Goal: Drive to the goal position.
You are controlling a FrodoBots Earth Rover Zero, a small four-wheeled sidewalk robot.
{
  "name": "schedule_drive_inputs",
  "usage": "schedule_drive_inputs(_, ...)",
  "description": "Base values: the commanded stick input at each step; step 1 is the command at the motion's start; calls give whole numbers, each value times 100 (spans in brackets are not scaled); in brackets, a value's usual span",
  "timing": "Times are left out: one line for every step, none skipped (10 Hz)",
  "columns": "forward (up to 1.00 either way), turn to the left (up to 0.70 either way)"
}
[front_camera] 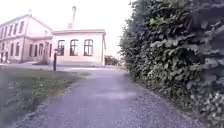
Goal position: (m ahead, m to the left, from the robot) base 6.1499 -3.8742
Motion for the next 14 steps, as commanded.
schedule_drive_inputs(70,0)
schedule_drive_inputs(70,0)
schedule_drive_inputs(70,0)
schedule_drive_inputs(70,0)
schedule_drive_inputs(70,0)
schedule_drive_inputs(70,0)
schedule_drive_inputs(70,0)
schedule_drive_inputs(70,0)
schedule_drive_inputs(70,0)
schedule_drive_inputs(70,0)
schedule_drive_inputs(70,0)
schedule_drive_inputs(70,0)
schedule_drive_inputs(70,0)
schedule_drive_inputs(70,0)
